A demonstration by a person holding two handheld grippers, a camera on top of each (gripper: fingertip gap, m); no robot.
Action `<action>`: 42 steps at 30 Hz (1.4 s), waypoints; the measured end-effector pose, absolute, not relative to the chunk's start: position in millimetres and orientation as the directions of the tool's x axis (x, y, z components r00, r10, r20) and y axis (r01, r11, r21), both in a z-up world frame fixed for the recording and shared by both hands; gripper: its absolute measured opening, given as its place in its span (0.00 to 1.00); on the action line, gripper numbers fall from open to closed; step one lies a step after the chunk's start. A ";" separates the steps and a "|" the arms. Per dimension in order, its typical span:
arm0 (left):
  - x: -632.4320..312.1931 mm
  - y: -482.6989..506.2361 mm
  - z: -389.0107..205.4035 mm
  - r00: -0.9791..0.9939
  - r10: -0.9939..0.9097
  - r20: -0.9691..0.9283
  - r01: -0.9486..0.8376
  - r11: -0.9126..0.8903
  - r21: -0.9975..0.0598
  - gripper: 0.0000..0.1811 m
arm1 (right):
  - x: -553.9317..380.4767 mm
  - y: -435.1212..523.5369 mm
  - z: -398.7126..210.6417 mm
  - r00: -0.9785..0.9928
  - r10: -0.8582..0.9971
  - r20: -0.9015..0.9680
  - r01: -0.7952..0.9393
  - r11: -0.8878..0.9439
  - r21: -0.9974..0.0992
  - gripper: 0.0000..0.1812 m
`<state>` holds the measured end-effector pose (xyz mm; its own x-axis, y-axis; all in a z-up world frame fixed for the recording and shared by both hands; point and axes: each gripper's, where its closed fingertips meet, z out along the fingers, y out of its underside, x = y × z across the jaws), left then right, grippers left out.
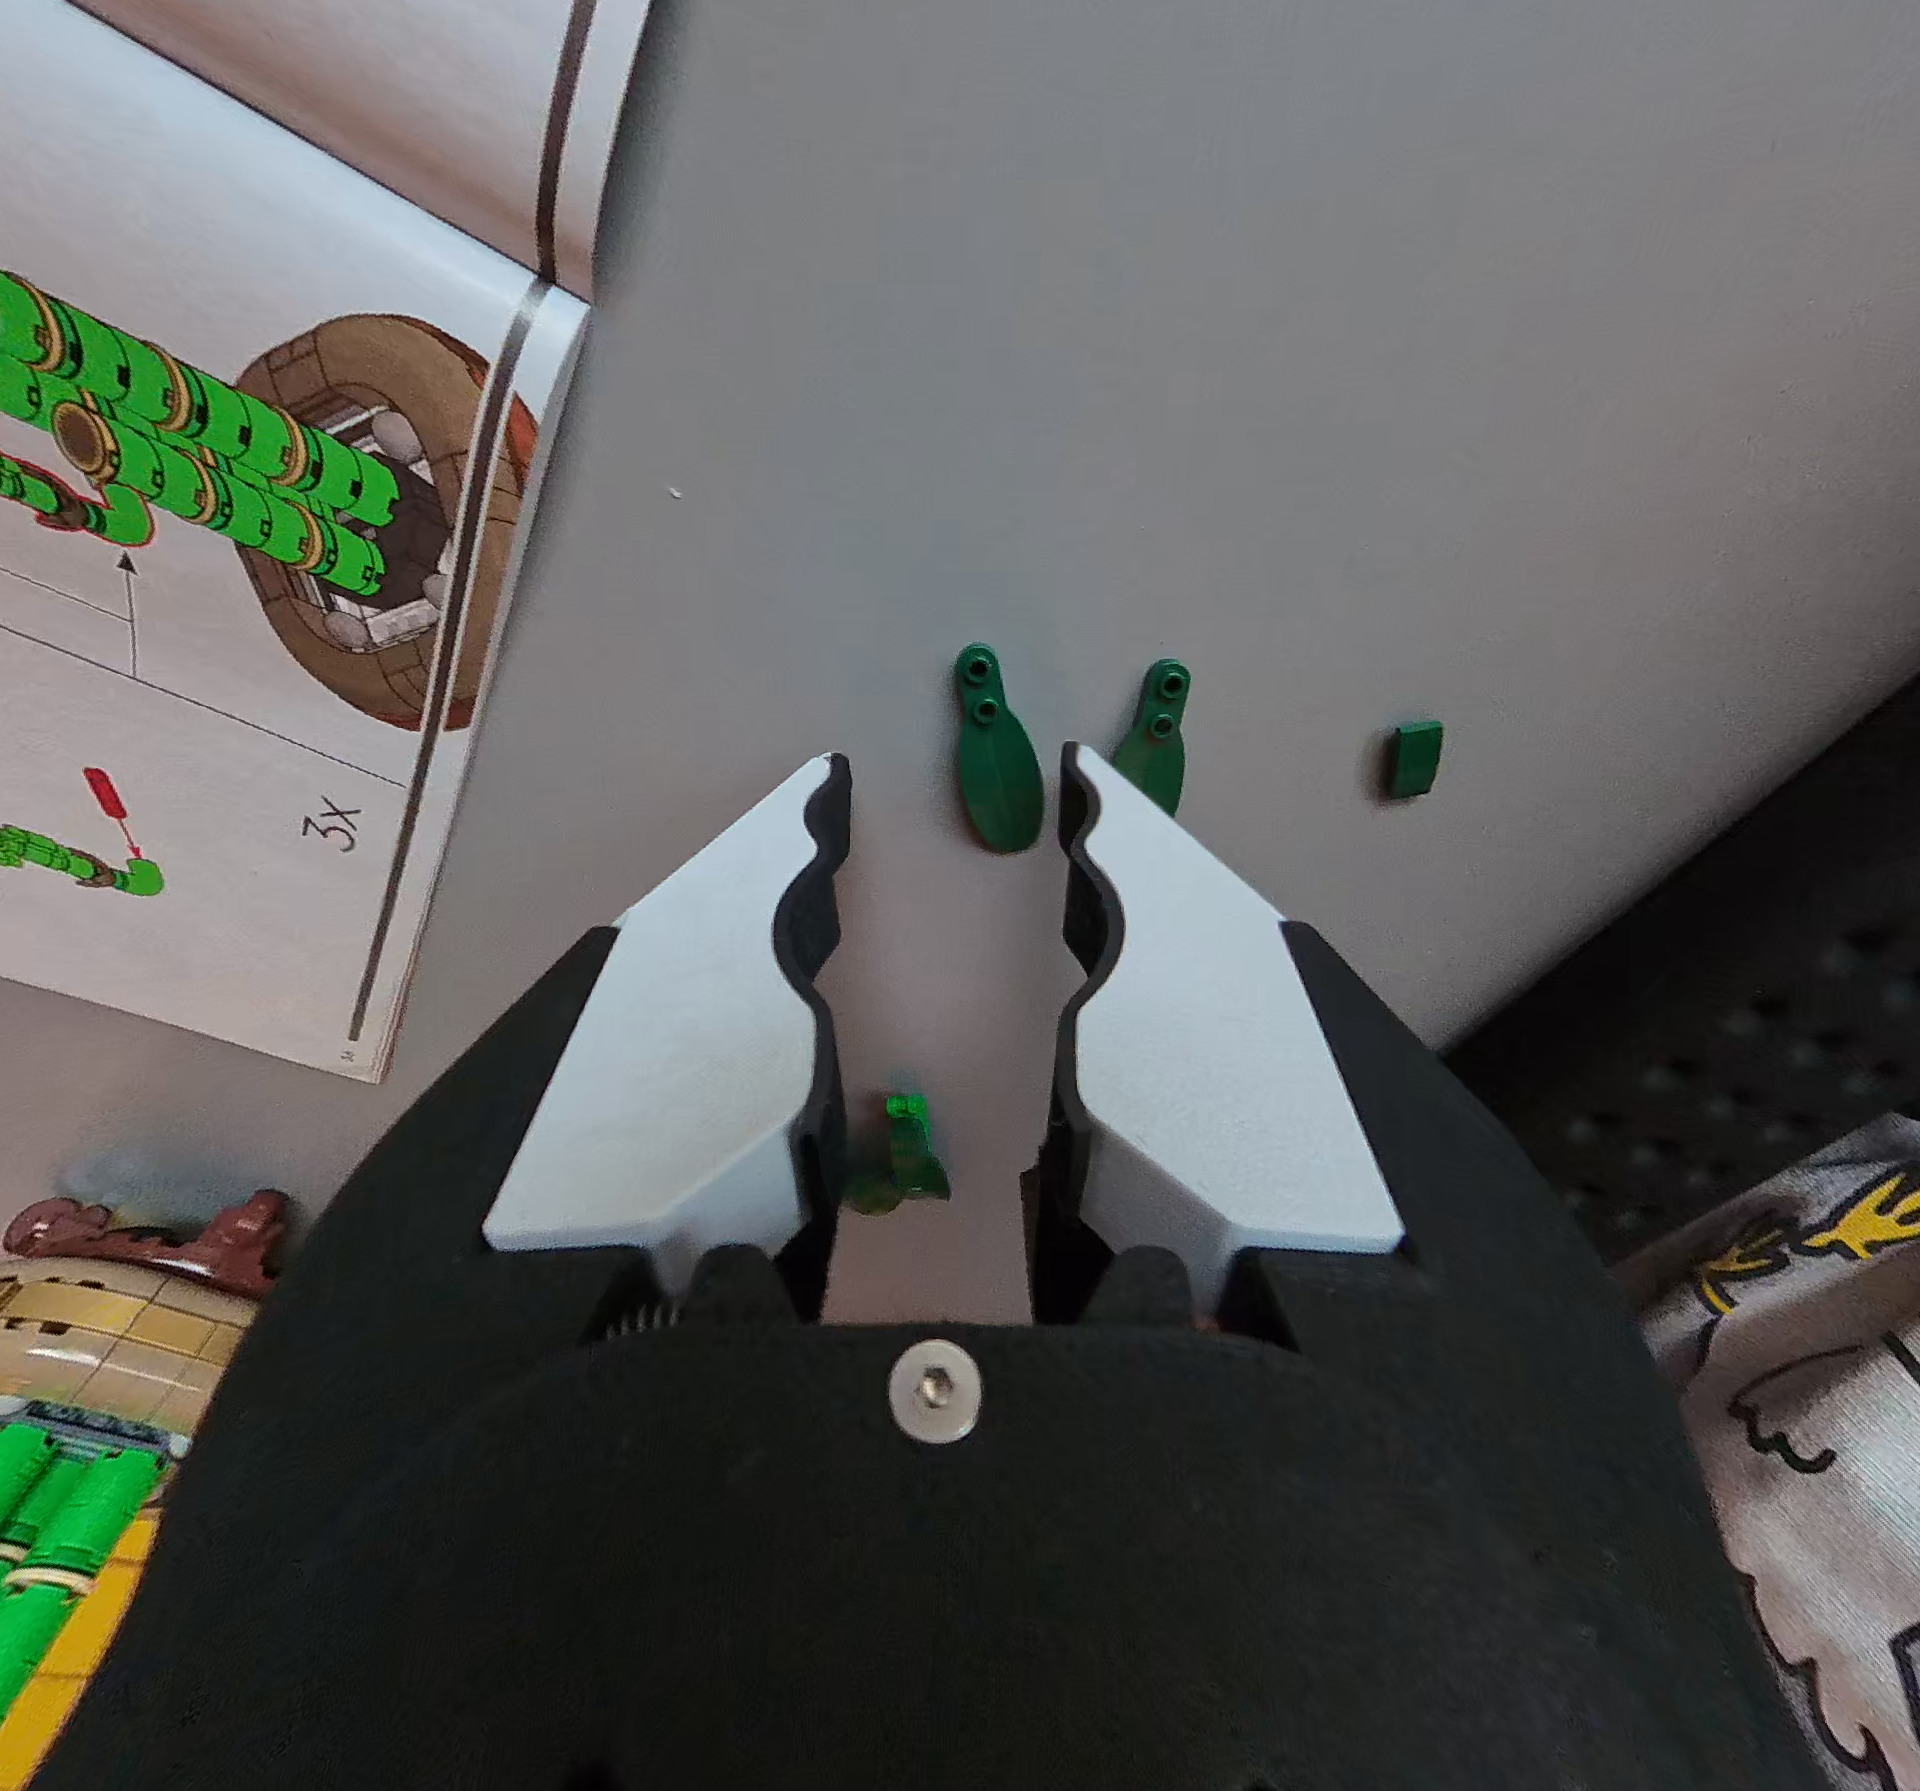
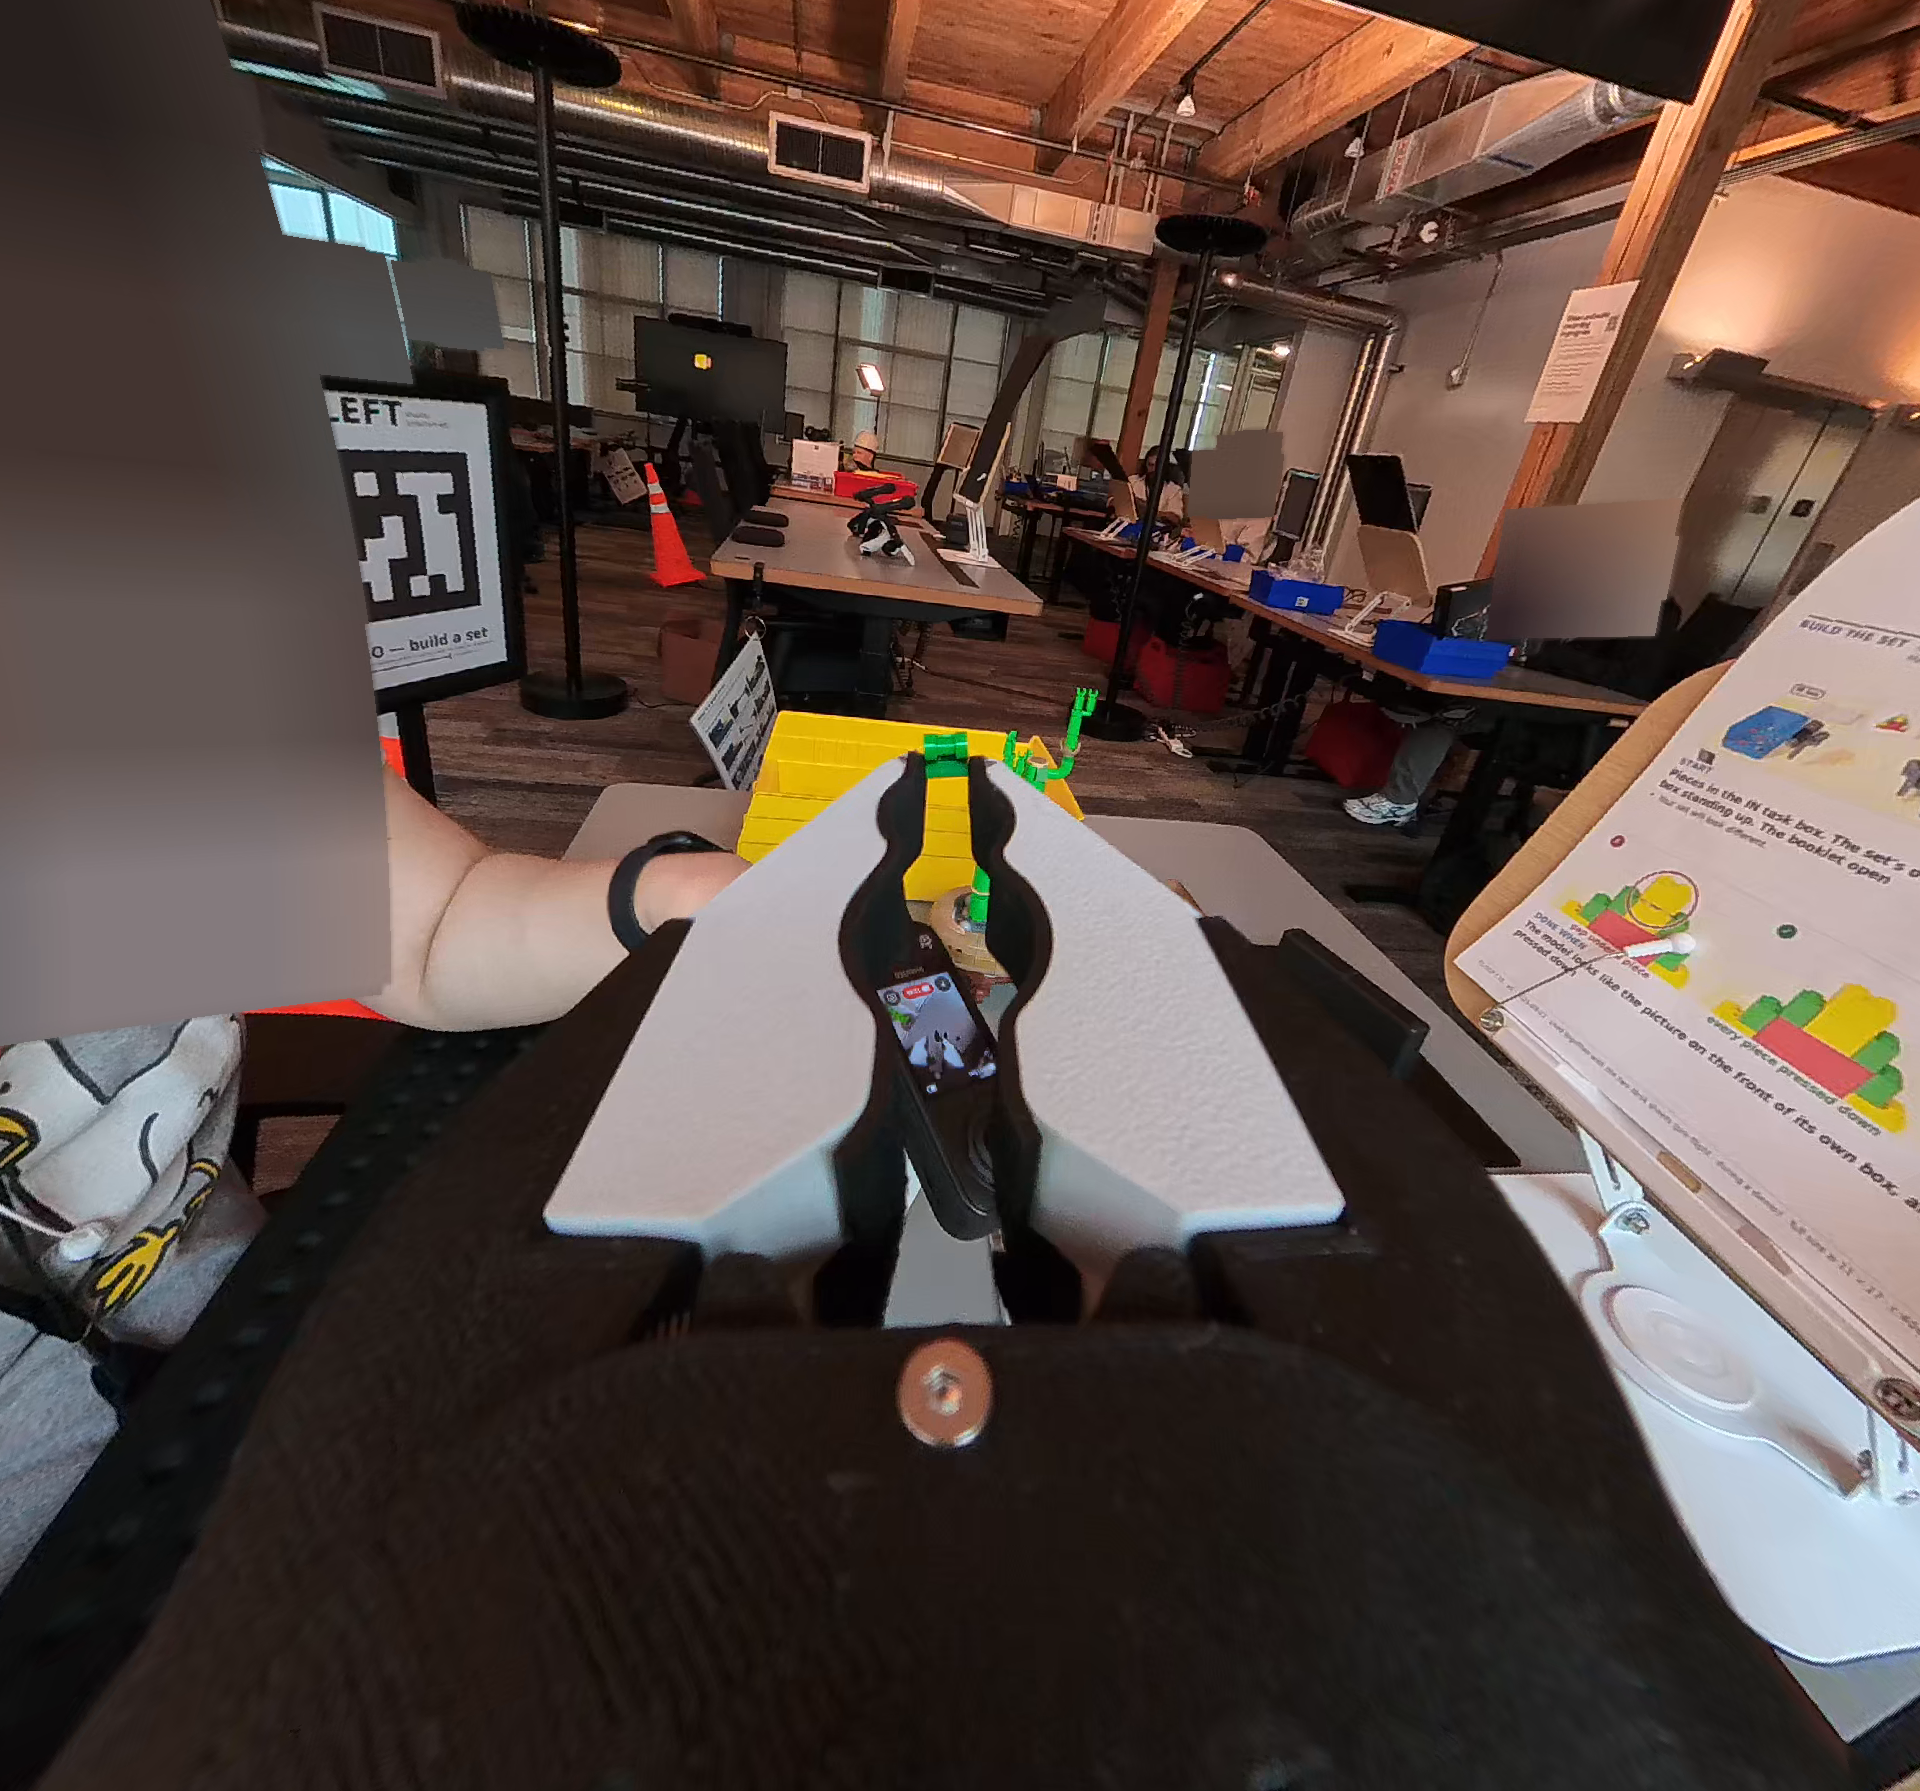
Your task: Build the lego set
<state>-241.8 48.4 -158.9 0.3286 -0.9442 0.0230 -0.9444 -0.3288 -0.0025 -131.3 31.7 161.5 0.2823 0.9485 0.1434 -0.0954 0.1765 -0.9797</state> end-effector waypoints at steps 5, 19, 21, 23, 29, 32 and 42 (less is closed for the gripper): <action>-240.2 46.3 -163.2 0.321 -0.946 0.035 -0.947 -0.322 -0.003 0.21 | -130.8 31.8 161.2 0.280 0.949 0.145 -0.096 0.178 -0.979 0.03; -232.0 51.3 -163.5 0.294 -0.956 -0.001 -0.955 -0.294 -0.032 0.17 | -135.7 33.0 155.1 0.266 0.954 0.139 -0.069 0.163 -0.984 0.04; -228.8 50.5 -161.7 0.299 -0.954 0.019 -0.953 -0.300 -0.053 0.17 | -135.8 32.8 154.9 0.266 0.954 0.140 -0.067 0.163 -0.984 0.04; -230.0 52.2 -162.1 0.310 -0.950 0.017 -0.949 -0.311 -0.050 0.16 | -135.9 32.5 154.8 0.264 0.954 0.140 -0.065 0.162 -0.985 0.04; -232.8 55.1 -166.8 0.302 -0.953 0.008 -0.953 -0.302 -0.033 0.12 | -135.6 32.4 154.1 0.262 0.954 0.143 -0.059 0.163 -0.985 0.04; -233.9 56.2 -167.0 0.289 -0.957 0.006 -0.957 -0.289 -0.031 0.05 | -135.6 33.1 153.4 0.261 0.955 0.139 -0.058 0.160 -0.985 0.04; -229.6 66.2 -145.1 0.285 -0.955 0.078 -0.943 -0.294 -0.155 0.03 | -139.0 37.1 144.0 0.250 0.960 0.129 -0.028 0.140 -0.990 0.03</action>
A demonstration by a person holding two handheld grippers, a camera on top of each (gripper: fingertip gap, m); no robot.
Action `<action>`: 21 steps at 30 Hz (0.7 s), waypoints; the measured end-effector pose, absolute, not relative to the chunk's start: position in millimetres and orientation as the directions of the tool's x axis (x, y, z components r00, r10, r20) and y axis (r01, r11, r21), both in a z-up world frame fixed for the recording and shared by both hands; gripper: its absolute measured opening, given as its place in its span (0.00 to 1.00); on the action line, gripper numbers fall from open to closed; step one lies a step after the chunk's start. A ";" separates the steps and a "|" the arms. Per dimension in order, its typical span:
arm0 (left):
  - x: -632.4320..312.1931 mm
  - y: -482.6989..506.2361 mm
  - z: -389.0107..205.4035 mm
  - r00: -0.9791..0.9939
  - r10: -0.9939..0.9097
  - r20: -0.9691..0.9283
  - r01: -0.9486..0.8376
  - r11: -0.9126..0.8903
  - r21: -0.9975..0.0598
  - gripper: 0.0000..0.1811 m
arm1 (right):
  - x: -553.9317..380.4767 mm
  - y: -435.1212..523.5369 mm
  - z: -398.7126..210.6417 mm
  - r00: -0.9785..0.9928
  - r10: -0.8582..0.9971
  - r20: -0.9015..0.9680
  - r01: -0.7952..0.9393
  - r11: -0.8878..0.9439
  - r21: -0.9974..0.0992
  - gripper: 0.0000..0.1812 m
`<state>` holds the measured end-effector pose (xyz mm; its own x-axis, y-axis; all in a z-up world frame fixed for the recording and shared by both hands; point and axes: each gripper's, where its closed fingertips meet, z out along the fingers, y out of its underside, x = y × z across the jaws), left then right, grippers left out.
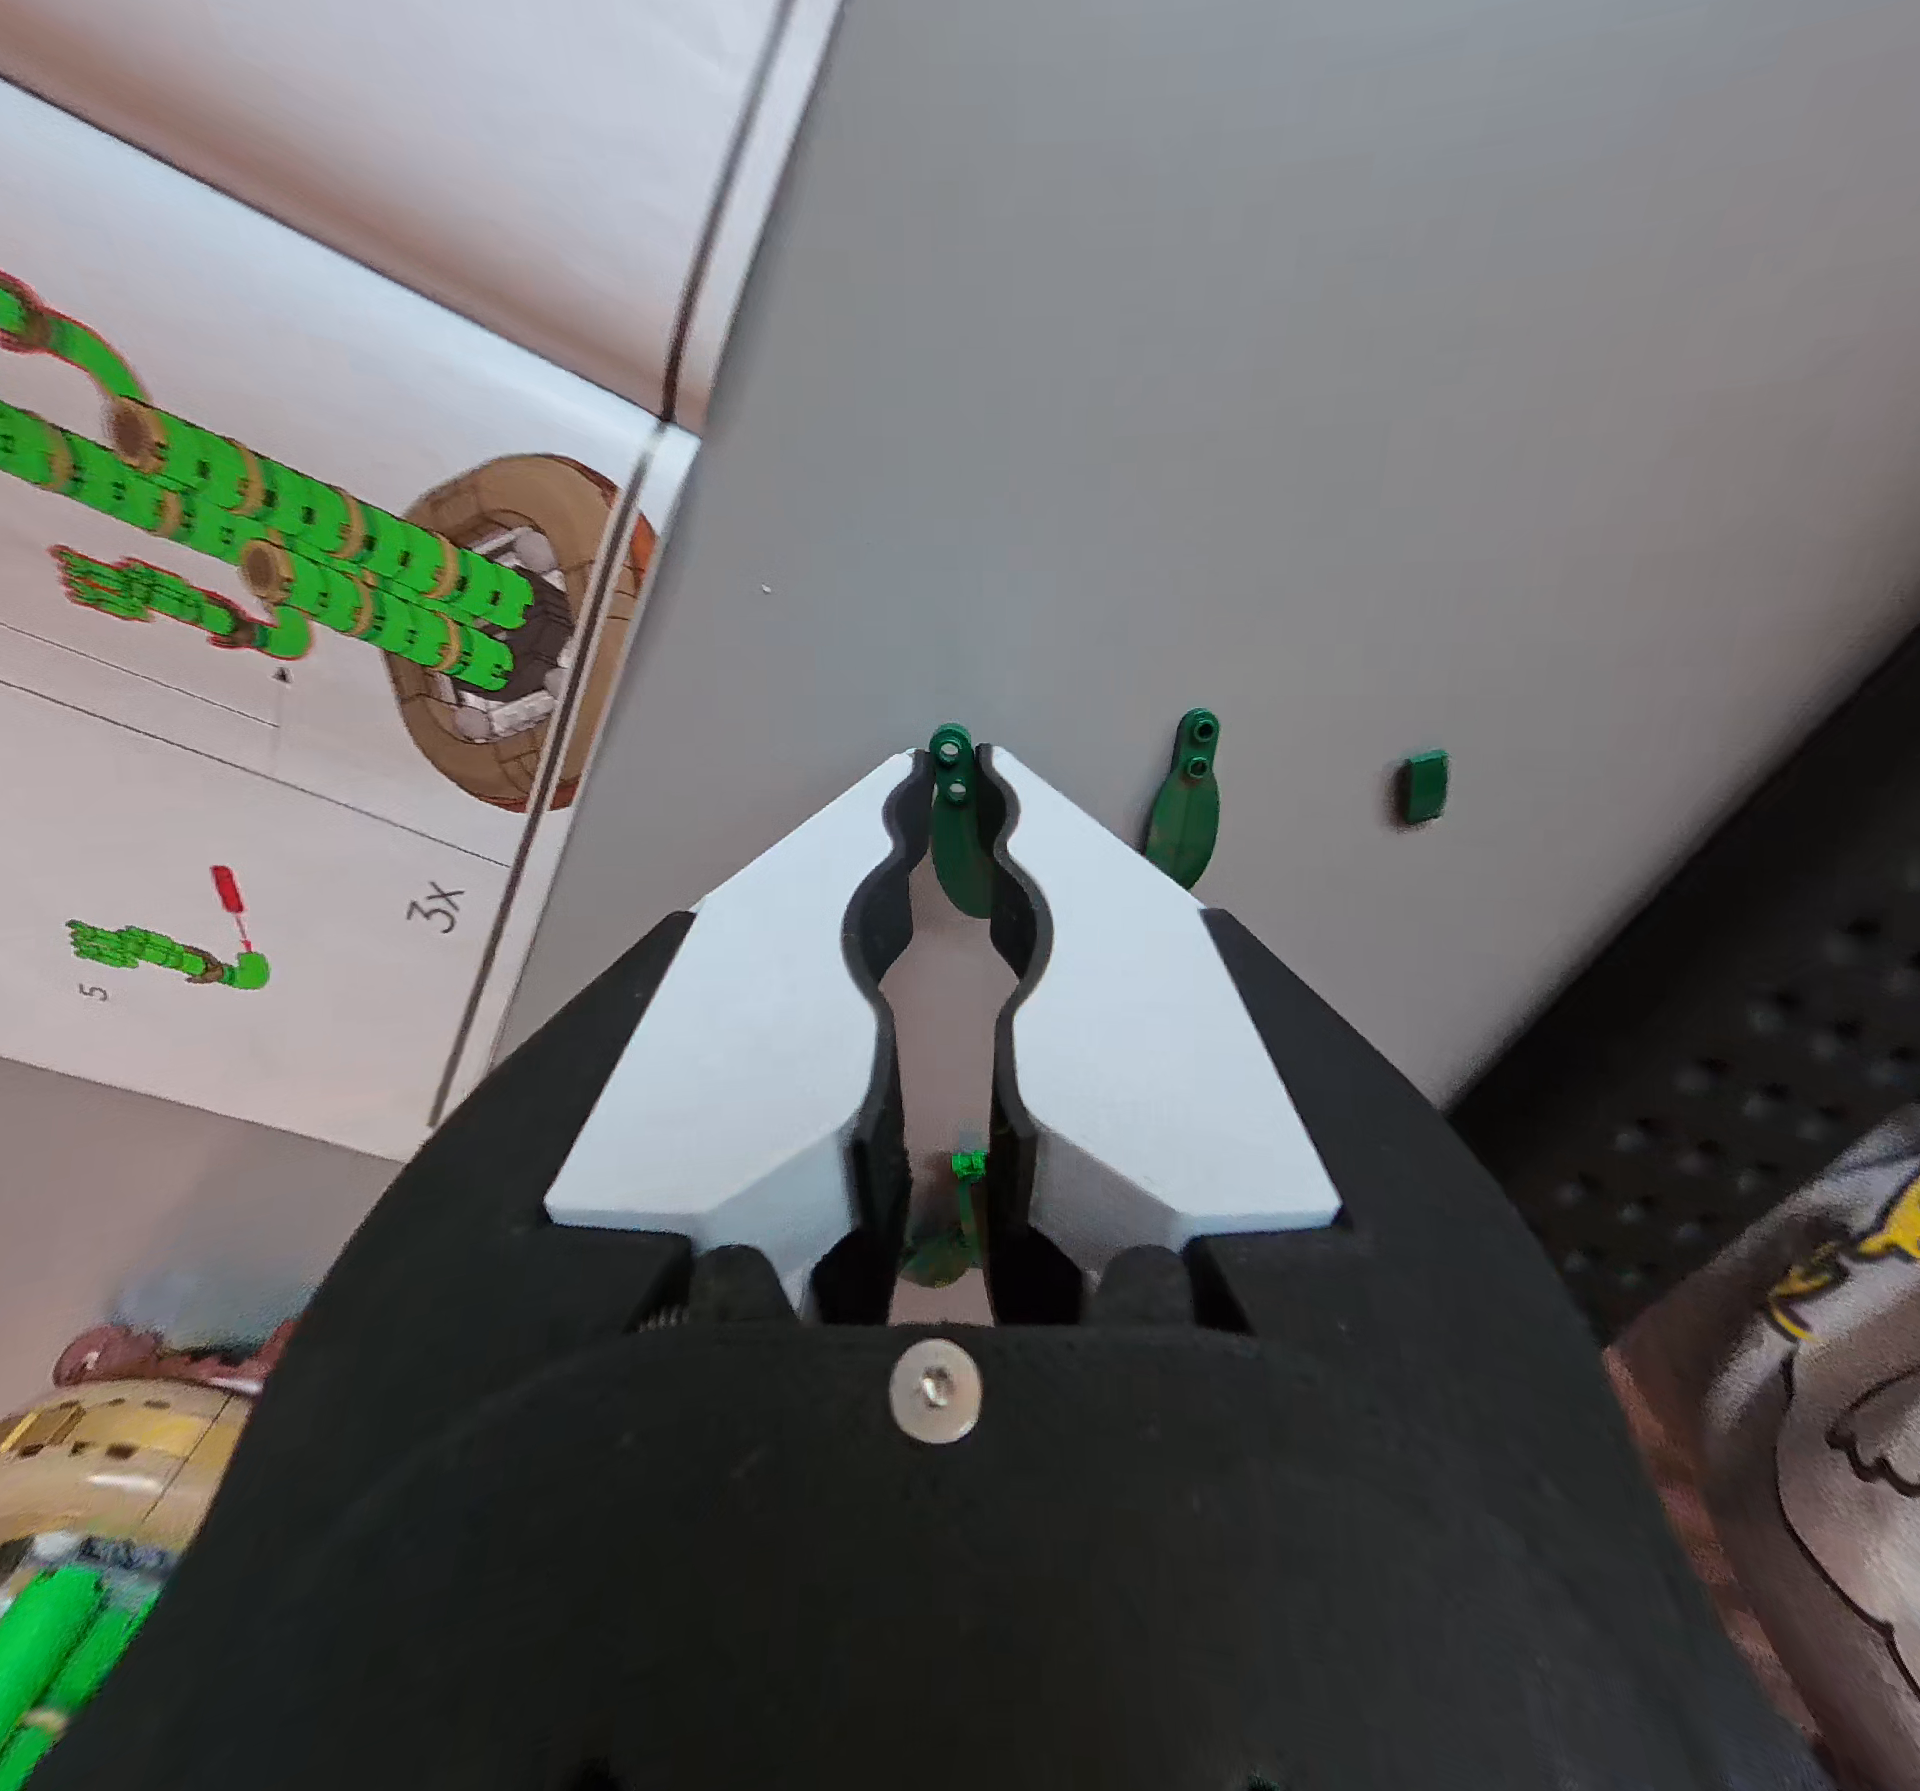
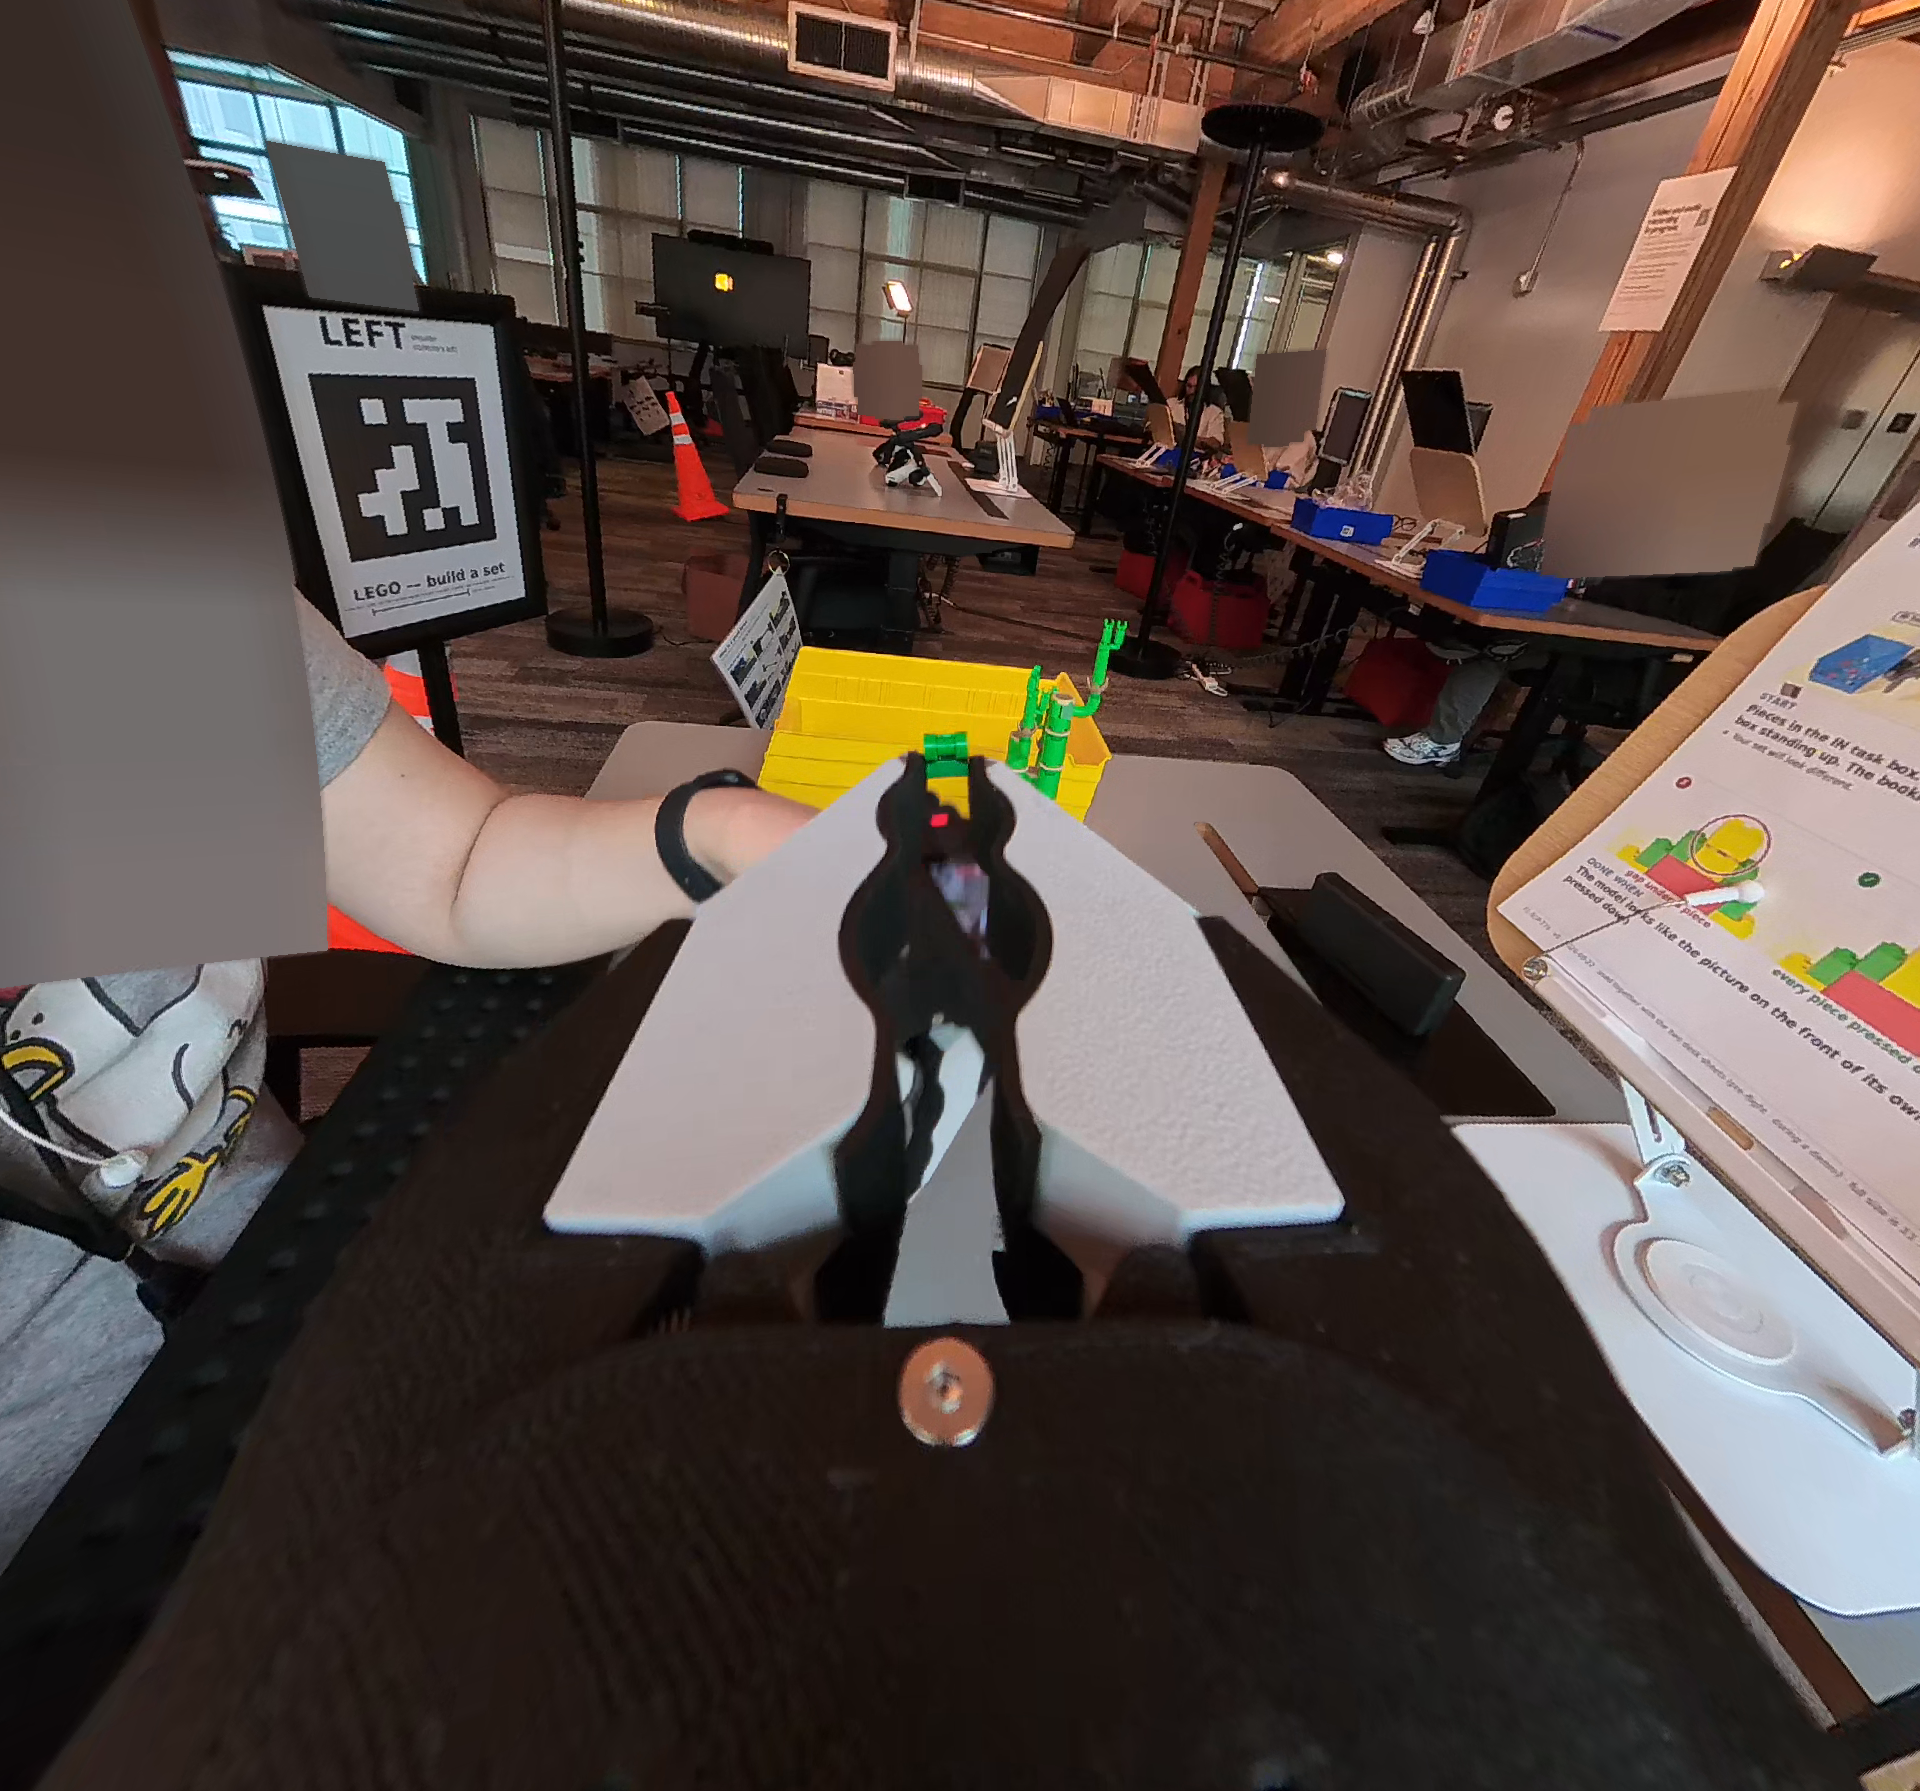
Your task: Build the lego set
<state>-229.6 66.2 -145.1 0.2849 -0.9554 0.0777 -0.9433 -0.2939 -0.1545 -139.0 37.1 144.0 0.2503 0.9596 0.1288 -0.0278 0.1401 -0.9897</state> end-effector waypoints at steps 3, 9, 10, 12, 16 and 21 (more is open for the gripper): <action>-223.5 73.3 -106.8 0.280 -0.943 0.180 -0.882 -0.327 -0.340 0.03 | -140.8 44.9 132.3 0.248 0.964 0.092 0.004 0.094 -0.996 0.03; -218.9 77.4 -4.9 0.105 -0.937 0.332 -0.595 -0.327 -0.734 0.03 | -165.9 56.4 89.8 0.158 0.977 -0.140 0.093 -0.156 -0.983 0.03; -218.3 71.8 10.4 0.046 -0.942 0.334 -0.547 -0.303 -0.780 0.03 | -173.1 58.5 82.2 0.144 0.972 -0.186 0.104 -0.202 -0.974 0.03; -217.4 61.0 31.9 -0.038 -0.943 0.330 -0.477 -0.273 -0.835 0.04 | -187.4 58.0 68.8 0.096 0.959 -0.266 0.126 -0.277 -0.953 0.03; -214.3 46.9 47.0 -0.121 -0.927 0.355 -0.432 -0.272 -0.860 0.03 | -202.4 49.7 55.0 0.012 0.941 -0.337 0.166 -0.334 -0.928 0.03; -206.7 42.5 46.7 -0.147 -0.896 0.419 -0.431 -0.323 -0.842 0.03 | -207.3 45.3 48.4 0.015 0.932 -0.362 0.213 -0.356 -0.910 0.03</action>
